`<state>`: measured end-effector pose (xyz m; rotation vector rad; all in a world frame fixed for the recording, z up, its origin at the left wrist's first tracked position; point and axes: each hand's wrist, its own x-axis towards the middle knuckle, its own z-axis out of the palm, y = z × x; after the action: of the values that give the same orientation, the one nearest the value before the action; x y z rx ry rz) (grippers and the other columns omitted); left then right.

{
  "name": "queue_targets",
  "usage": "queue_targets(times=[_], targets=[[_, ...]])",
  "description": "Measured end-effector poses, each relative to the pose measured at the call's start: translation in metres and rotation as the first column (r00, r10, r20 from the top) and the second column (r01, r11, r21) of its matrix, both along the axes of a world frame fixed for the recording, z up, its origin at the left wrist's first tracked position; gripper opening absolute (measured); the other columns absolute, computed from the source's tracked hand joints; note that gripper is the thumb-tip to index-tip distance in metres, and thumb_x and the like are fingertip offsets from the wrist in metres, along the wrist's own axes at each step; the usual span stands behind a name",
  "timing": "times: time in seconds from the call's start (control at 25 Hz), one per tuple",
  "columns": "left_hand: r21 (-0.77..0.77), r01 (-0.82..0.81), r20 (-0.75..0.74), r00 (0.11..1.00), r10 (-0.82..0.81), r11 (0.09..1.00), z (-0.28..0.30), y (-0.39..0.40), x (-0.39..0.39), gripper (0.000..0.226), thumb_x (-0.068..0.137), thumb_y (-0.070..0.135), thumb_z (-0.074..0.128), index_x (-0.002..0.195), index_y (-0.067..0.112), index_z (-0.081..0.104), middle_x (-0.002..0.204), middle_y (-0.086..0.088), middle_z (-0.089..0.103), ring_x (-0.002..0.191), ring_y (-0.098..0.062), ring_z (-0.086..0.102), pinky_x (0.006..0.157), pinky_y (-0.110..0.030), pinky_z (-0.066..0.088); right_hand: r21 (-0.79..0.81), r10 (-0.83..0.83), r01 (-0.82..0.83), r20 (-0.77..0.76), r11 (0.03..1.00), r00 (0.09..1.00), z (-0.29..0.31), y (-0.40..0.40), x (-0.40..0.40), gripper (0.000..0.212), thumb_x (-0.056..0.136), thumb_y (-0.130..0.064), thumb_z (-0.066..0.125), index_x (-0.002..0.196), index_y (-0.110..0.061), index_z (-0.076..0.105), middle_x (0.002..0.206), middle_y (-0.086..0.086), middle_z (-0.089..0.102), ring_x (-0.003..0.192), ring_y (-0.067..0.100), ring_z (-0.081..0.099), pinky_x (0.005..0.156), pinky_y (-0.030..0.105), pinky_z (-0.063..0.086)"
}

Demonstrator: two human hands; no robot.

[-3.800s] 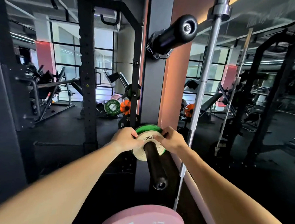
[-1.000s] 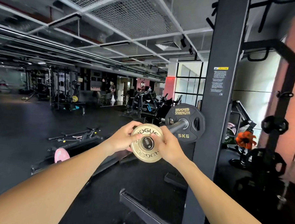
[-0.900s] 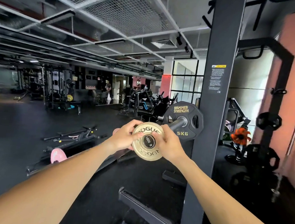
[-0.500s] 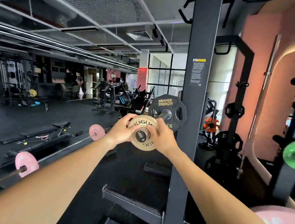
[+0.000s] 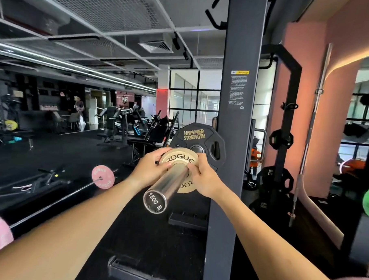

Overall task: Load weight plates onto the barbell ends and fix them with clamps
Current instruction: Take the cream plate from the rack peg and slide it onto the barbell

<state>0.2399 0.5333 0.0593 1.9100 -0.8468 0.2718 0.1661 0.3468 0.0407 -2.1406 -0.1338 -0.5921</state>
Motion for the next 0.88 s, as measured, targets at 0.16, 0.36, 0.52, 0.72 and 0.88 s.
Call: queue_targets(times=[0.16, 0.36, 0.52, 0.72, 0.88], targets=[[0.031, 0.004, 0.053, 0.999, -0.006, 0.999, 0.000, -0.034, 0.049, 0.044, 0.092, 0.005, 0.067, 0.134, 0.019, 0.062, 0.110, 0.010, 0.073, 0.095, 0.009, 0.066, 0.080, -0.006, 0.045, 0.033, -0.026, 0.027, -0.026, 0.999, 0.999, 0.002, -0.034, 0.042, 0.019, 0.107, -0.029, 0.041, 0.117, -0.013, 0.037, 0.109, 0.007, 0.065, 0.096, 0.023, 0.062, 0.084, 0.041, 0.054], [0.001, 0.022, 0.052, 0.998, -0.022, 1.000, -0.005, -0.066, 0.093, 0.045, 0.091, 0.000, 0.067, 0.134, 0.015, 0.063, 0.112, 0.005, 0.073, 0.097, 0.004, 0.067, 0.096, -0.019, 0.051, 0.025, -0.086, 0.087, -0.039, 0.996, 0.996, 0.005, -0.062, 0.082, 0.017, 0.106, -0.031, 0.044, 0.120, -0.021, 0.044, 0.109, 0.004, 0.067, 0.098, 0.023, 0.063, 0.070, 0.019, 0.051], [0.019, -0.005, 0.090, 0.996, 0.004, 1.000, -0.004, -0.089, 0.122, 0.046, 0.090, 0.006, 0.069, 0.134, 0.017, 0.062, 0.124, -0.002, 0.070, 0.115, -0.021, 0.065, 0.106, -0.043, 0.048, -0.049, -0.271, 0.272, 0.022, 0.961, 0.962, 0.004, -0.083, 0.105, 0.020, 0.099, -0.038, 0.057, 0.110, -0.023, 0.052, 0.097, -0.002, 0.066, 0.091, 0.020, 0.061, 0.069, 0.021, 0.050], [0.006, -0.189, 0.112, 0.976, 0.187, 0.982, -0.002, -0.110, 0.152, 0.027, 0.082, 0.027, 0.081, 0.093, 0.027, 0.056, 0.096, 0.004, 0.055, 0.089, -0.023, 0.059, 0.078, -0.036, 0.049, -0.107, -0.556, 0.568, 0.123, 0.816, 0.822, 0.006, -0.095, 0.119, 0.041, 0.086, -0.051, 0.070, 0.109, -0.025, 0.048, 0.101, -0.003, 0.054, 0.086, 0.019, 0.056, 0.073, 0.036, 0.048], [0.061, -0.195, 0.104, 0.977, 0.188, 0.979, -0.003, -0.125, 0.173, 0.037, 0.086, 0.030, 0.077, 0.064, 0.027, 0.047, 0.068, 0.012, 0.050, 0.076, -0.024, 0.053, 0.061, -0.031, 0.033, -0.107, -0.616, 0.623, 0.093, 0.775, 0.782, 0.011, -0.094, 0.137, 0.041, 0.087, -0.049, 0.070, 0.104, -0.019, 0.048, 0.101, 0.000, 0.055, 0.088, 0.024, 0.053, 0.072, 0.035, 0.041]])
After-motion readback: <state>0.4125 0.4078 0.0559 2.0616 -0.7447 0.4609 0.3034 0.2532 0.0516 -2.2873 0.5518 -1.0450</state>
